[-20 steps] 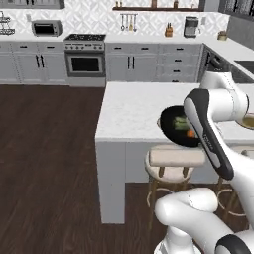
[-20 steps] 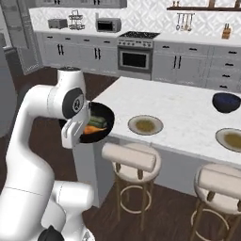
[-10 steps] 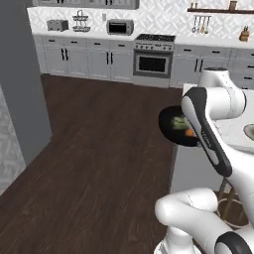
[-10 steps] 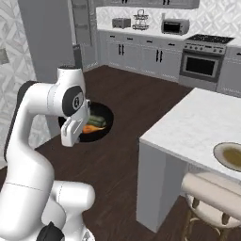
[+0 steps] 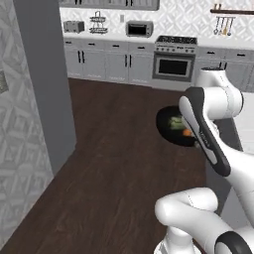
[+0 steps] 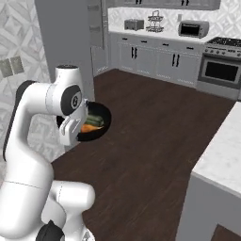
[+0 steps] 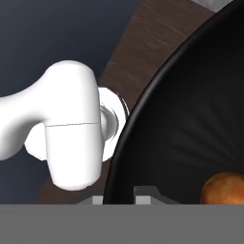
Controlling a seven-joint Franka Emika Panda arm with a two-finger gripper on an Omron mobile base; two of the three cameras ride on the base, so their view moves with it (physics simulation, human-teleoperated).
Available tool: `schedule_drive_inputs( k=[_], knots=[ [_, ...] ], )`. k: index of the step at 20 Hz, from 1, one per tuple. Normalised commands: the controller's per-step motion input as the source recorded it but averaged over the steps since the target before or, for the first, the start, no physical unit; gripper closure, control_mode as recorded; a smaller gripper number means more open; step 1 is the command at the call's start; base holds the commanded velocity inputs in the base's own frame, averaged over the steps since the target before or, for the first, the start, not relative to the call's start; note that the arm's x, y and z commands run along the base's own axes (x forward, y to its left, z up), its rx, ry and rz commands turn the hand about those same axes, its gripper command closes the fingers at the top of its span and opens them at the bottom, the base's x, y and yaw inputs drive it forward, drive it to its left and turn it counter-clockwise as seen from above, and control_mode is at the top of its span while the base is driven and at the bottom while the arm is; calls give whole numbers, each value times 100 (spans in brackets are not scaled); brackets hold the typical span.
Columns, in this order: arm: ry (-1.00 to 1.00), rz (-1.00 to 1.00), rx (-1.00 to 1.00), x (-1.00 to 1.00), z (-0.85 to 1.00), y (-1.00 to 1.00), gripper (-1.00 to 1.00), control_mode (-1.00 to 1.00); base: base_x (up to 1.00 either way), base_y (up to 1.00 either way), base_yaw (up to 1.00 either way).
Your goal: Pick the chicken drumstick and cucumber from their plates and place them in the bowl. Then put the bowl in the fridge.
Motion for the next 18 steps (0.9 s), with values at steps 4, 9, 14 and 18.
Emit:
schedule_drive_inputs(
  k=[4, 9, 14, 18],
  knots=[
    [0, 0, 0, 0, 0, 0, 100, 100, 100, 100, -27],
    [0, 0, 0, 0, 0, 0, 100, 100, 100, 83, -38],
    [0, 0, 0, 0, 0, 0, 100, 100, 100, 64, -47],
    [0, 0, 0, 0, 0, 0, 100, 100, 100, -29, -31]
  ],
)
